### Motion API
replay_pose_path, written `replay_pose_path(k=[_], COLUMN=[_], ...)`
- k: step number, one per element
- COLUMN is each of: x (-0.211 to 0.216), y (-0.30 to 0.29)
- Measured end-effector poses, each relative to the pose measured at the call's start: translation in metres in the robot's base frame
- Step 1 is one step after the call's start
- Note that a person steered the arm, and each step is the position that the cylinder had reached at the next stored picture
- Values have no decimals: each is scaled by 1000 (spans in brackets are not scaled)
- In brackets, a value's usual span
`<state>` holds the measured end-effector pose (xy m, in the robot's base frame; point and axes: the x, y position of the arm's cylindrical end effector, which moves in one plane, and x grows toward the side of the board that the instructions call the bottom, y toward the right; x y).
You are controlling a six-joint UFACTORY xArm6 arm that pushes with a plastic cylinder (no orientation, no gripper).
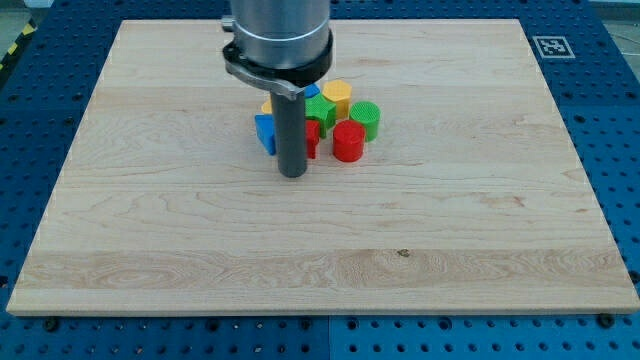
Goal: Slightly push the red star towards the red circle
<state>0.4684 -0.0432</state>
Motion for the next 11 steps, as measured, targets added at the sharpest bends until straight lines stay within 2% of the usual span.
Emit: replay_pose_path(k=[1, 2, 3, 4, 5, 6, 11], x=[3, -26, -42, -68, -66, -44, -28], y=[-42, -87, -103, -88, -65, -60, 7])
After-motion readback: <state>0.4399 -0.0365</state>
